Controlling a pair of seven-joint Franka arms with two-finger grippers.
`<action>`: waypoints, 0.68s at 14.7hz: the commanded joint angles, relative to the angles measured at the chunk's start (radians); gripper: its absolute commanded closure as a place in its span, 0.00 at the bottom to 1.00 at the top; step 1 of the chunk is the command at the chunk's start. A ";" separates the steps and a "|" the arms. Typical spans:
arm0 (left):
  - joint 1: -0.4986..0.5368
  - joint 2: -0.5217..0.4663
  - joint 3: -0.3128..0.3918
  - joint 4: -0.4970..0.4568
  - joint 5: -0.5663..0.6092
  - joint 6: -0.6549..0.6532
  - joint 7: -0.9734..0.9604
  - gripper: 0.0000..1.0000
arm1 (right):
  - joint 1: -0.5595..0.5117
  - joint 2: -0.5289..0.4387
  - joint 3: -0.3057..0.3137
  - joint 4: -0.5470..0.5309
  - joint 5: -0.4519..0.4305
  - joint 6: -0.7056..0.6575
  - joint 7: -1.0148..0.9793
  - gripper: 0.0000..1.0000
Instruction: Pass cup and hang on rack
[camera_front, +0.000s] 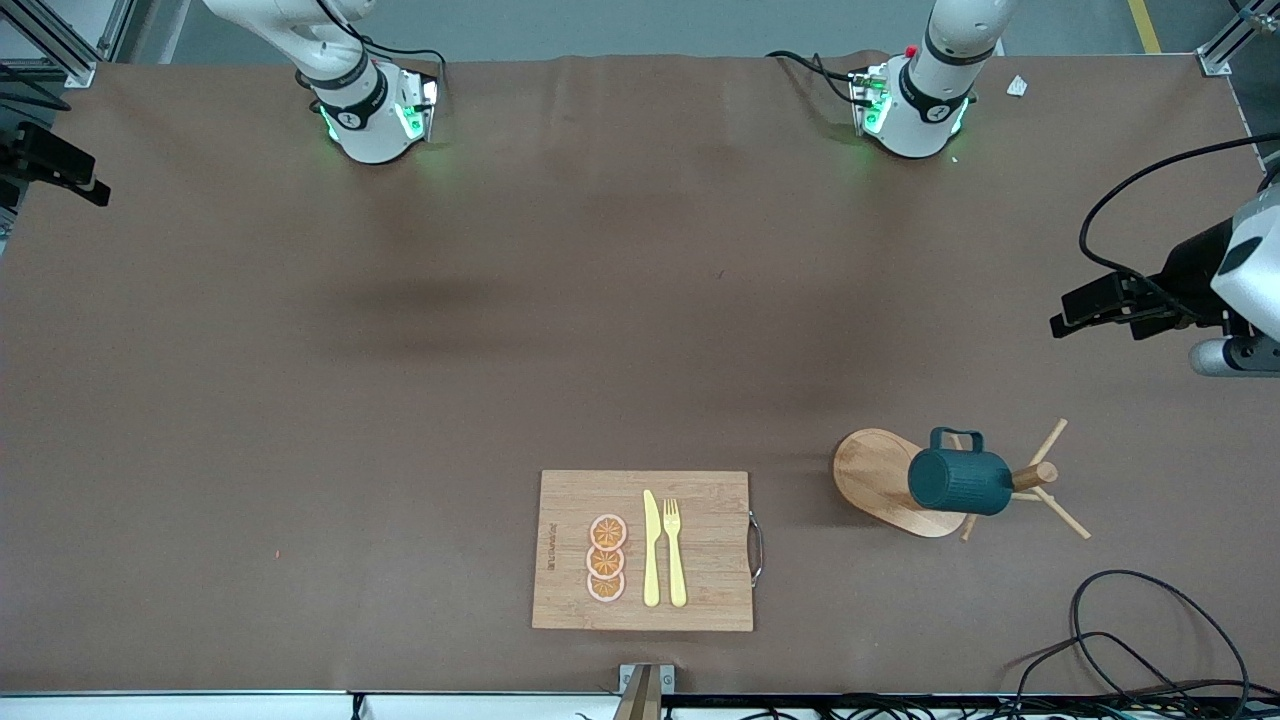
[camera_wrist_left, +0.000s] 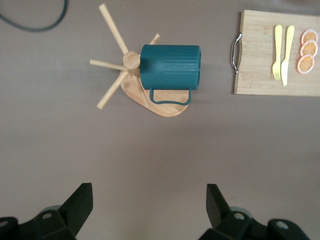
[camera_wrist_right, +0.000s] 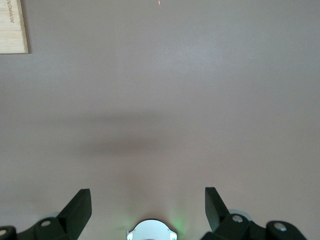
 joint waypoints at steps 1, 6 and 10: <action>-0.004 -0.011 -0.002 0.012 0.027 -0.021 0.046 0.00 | -0.003 -0.016 0.003 -0.017 0.010 0.013 0.007 0.00; -0.010 -0.094 -0.002 0.011 0.016 -0.021 0.043 0.00 | -0.003 -0.016 0.003 -0.017 0.007 0.024 0.003 0.00; -0.154 -0.156 0.157 0.025 -0.029 -0.033 0.046 0.00 | 0.007 -0.016 0.005 -0.017 0.007 0.022 0.003 0.00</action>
